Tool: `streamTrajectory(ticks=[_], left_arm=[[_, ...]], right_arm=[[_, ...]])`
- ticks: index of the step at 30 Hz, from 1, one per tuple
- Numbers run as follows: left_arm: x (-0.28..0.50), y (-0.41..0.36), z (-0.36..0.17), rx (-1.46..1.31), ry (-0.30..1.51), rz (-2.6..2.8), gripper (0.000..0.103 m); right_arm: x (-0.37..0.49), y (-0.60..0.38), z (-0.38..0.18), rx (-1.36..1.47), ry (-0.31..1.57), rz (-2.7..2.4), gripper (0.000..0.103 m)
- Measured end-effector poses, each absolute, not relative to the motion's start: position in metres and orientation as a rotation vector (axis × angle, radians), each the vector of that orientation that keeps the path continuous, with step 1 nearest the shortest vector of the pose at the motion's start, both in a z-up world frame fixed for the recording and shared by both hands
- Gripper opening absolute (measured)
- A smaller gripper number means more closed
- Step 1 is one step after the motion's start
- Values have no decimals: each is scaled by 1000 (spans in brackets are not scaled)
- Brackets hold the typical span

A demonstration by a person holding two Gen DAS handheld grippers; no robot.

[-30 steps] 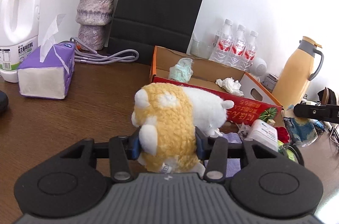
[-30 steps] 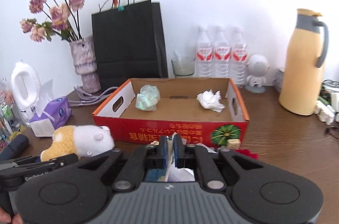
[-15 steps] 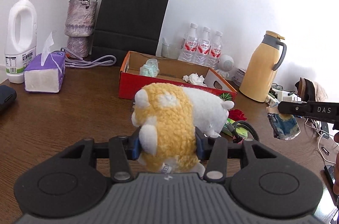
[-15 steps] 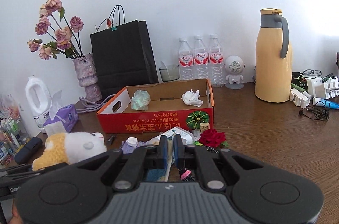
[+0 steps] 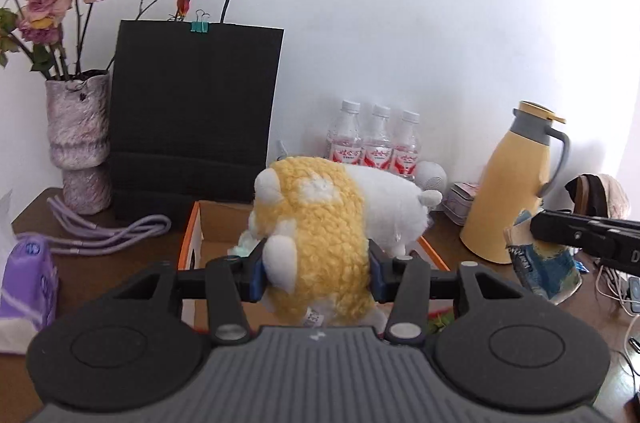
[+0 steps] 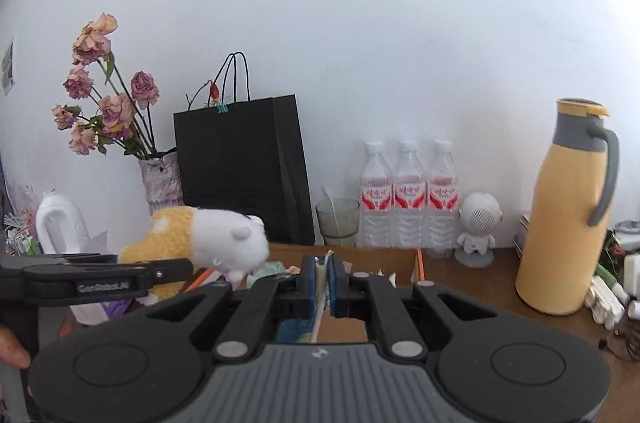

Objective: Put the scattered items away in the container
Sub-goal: 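Carry the plush toy and snack packet over the box with both tools, then open both tools to drop the plush toy and snack packet into the box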

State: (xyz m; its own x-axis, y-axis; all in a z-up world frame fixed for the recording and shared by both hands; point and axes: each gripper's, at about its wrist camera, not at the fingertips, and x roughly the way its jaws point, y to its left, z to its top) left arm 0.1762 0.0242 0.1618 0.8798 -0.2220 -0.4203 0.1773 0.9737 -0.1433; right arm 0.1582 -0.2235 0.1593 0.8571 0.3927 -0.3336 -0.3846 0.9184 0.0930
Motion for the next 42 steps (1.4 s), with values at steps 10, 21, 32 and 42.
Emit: streamTrajectory(ticks=[10, 21, 32, 42], left_arm=[[351, -13, 90, -47, 740, -195, 48], [368, 7, 49, -16, 823, -94, 68], [349, 17, 94, -91, 782, -107, 81], [279, 23, 147, -31, 721, -43, 101]], right_arm=[[351, -186, 136, 50, 543, 415, 6], [446, -143, 25, 39, 901, 379, 6], [427, -158, 49, 43, 926, 367, 34], [362, -190, 113, -42, 922, 319, 62]])
